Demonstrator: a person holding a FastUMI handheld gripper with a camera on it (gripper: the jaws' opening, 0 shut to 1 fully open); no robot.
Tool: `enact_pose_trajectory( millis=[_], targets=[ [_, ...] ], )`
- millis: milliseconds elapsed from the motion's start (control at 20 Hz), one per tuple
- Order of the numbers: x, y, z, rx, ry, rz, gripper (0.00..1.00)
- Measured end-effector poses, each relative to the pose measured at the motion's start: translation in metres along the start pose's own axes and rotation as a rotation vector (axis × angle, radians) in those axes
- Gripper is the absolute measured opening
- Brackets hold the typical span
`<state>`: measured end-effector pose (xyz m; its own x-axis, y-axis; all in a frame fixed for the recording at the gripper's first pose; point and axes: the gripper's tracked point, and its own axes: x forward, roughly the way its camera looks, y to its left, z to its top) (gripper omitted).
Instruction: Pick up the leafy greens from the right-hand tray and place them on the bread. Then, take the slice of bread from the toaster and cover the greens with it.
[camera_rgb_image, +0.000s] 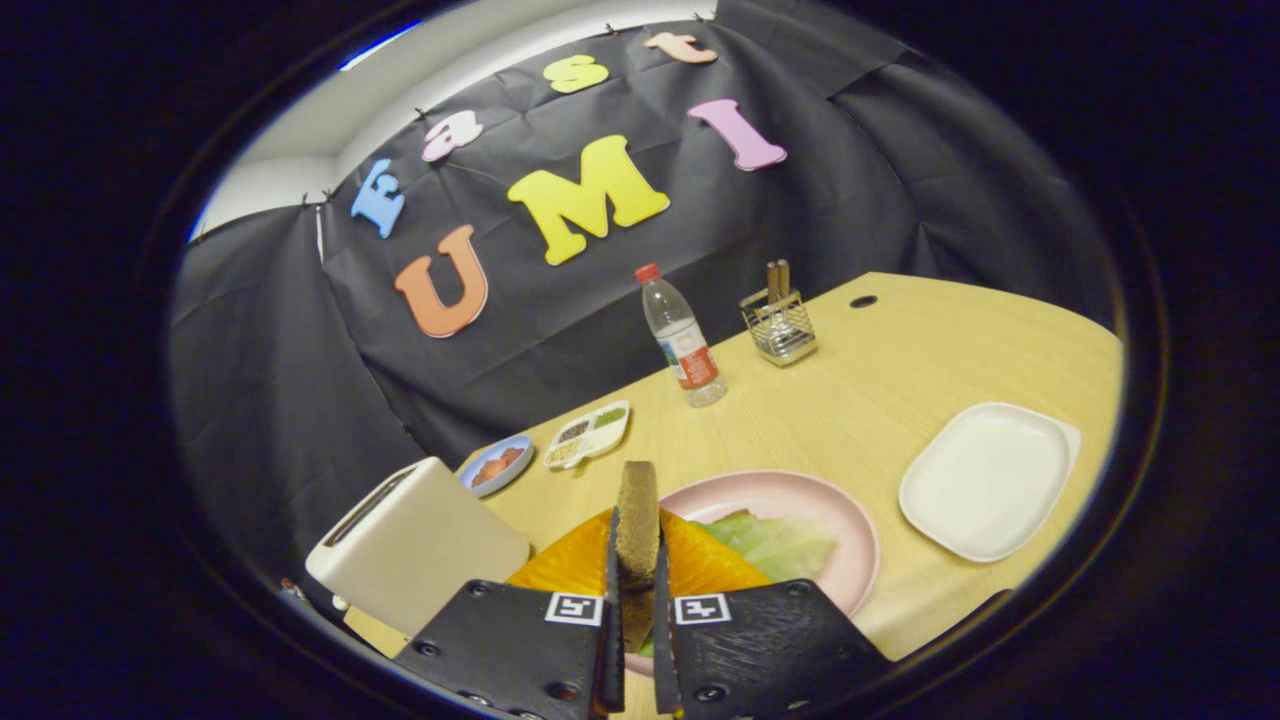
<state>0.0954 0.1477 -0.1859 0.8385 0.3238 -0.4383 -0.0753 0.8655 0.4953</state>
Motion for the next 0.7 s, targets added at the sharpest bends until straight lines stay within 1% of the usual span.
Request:
enact_pose_trajectory(
  millis=[50, 150, 250, 350, 500, 550, 600, 700],
  targets=[
    [-0.001, -0.007, -0.002, 0.008, 0.013, -0.006, 0.11],
    [0.001, -0.024, -0.007, 0.024, 0.033, -0.035, 0.21],
    [0.003, -0.034, -0.009, 0.044, 0.043, -0.046, 0.34],
    [0.003, -0.043, -0.009, 0.053, 0.049, -0.061, 0.35],
    [0.001, -0.057, -0.007, 0.042, 0.043, -0.101, 0.52],
    [-0.001, -0.060, -0.003, 0.041, 0.034, -0.108, 0.55],
    [-0.004, -0.061, 0.001, 0.035, 0.022, -0.118, 0.69],
    [-0.013, -0.064, 0.020, -0.009, -0.035, -0.142, 0.81]
  ],
)
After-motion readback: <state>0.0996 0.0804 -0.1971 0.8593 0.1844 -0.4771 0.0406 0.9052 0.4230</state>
